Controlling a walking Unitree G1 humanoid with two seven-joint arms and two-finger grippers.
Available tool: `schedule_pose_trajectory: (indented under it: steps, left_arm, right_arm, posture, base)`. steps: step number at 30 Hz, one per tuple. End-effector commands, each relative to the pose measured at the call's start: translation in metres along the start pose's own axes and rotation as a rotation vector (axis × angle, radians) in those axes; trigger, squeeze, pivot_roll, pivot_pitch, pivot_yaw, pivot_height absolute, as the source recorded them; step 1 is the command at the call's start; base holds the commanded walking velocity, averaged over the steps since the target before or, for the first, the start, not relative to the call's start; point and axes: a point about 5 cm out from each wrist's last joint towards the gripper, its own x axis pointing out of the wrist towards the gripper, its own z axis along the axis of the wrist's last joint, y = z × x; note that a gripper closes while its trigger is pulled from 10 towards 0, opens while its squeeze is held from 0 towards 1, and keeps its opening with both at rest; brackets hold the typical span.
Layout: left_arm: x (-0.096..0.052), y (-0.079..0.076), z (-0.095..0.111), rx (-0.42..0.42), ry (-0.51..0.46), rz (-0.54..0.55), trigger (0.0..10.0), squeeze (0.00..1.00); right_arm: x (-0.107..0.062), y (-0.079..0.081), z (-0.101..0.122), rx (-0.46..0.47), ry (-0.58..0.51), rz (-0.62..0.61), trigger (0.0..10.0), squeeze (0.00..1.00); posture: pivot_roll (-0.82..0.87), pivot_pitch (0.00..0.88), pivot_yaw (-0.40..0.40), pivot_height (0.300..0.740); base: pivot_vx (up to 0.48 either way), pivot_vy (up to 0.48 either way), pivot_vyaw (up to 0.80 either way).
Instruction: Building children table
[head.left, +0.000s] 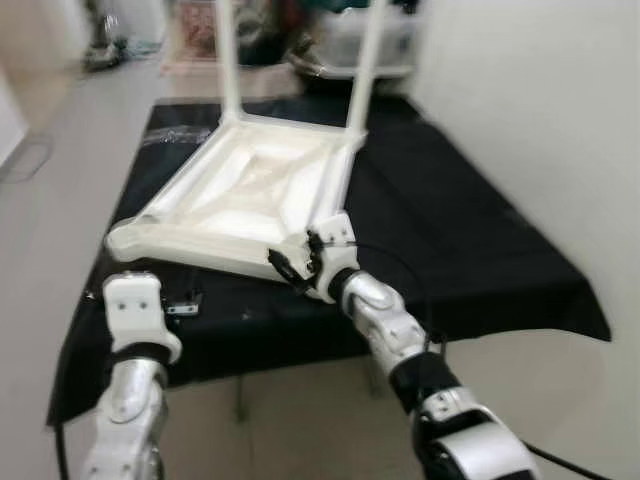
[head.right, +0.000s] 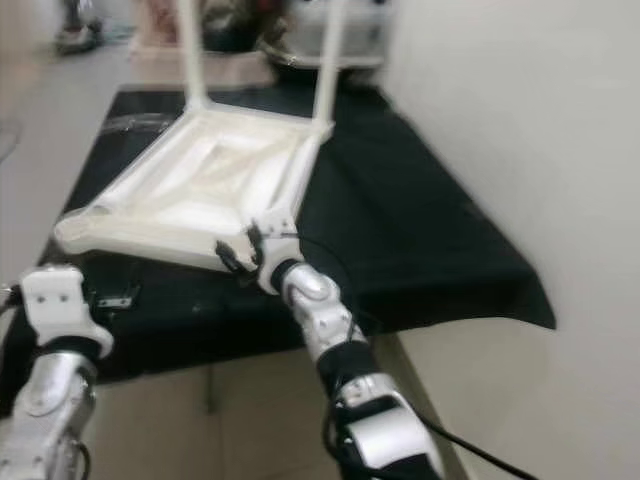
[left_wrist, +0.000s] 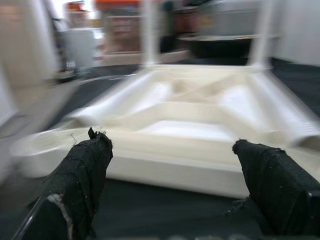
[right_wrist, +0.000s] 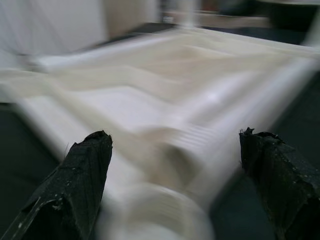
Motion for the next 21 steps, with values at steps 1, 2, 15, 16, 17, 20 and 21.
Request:
schedule_pose_trajectory:
  steps: [1, 2, 15, 16, 17, 20, 21]
  left_arm:
    - [-0.002, -0.003, -0.005, -0.004, 0.024, -0.012, 10.0, 0.00]
    - [-0.002, -0.003, -0.005, -0.004, 0.024, -0.013, 10.0, 0.00]
    - [0.003, -0.007, -0.009, 0.002, 0.037, -0.053, 10.0, 0.00]
    - [0.004, -0.007, -0.010, 0.002, 0.039, -0.061, 10.0, 0.00]
    - [0.004, -0.007, -0.010, 0.002, 0.039, -0.061, 10.0, 0.00]
    - [0.005, -0.007, -0.010, 0.004, 0.042, -0.071, 10.0, 0.00]
    - [0.005, -0.007, -0.010, 0.004, 0.043, -0.073, 10.0, 0.00]
  right_arm:
    - [-0.002, -0.001, -0.003, -0.006, 0.018, -0.007, 10.0, 0.00]
    - [-0.003, -0.001, -0.004, -0.013, 0.020, -0.007, 10.0, 0.00]
    - [-0.013, -0.001, 0.003, -0.029, 0.003, -0.044, 10.0, 0.00]
    - [-0.014, -0.001, 0.002, -0.021, 0.004, -0.054, 10.0, 0.00]
    - [-0.014, -0.001, 0.002, -0.021, 0.004, -0.054, 10.0, 0.00]
    - [-0.015, -0.001, 0.000, -0.019, 0.007, -0.068, 10.0, 0.00]
    - [-0.014, -0.001, 0.000, -0.019, 0.008, -0.071, 10.0, 0.00]
  posture:
    - [0.09, 0.000, -0.090, 0.740]
    - [0.09, 0.000, -0.089, 0.740]
    - [0.01, 0.000, -0.020, 0.740]
    - [0.01, 0.000, -0.013, 0.740]
    - [0.01, 0.000, -0.013, 0.740]
    - [0.00, 0.000, -0.004, 0.740]
    - [0.00, 0.000, -0.004, 0.740]
  base:
    - [0.000, 0.000, 0.00]
    - [0.000, 0.000, 0.00]
    - [0.000, 0.000, 0.00]
    - [0.000, 0.000, 0.00]
    - [0.000, 0.000, 0.00]
    - [0.000, 0.000, 0.00]
    - [0.000, 0.000, 0.00]
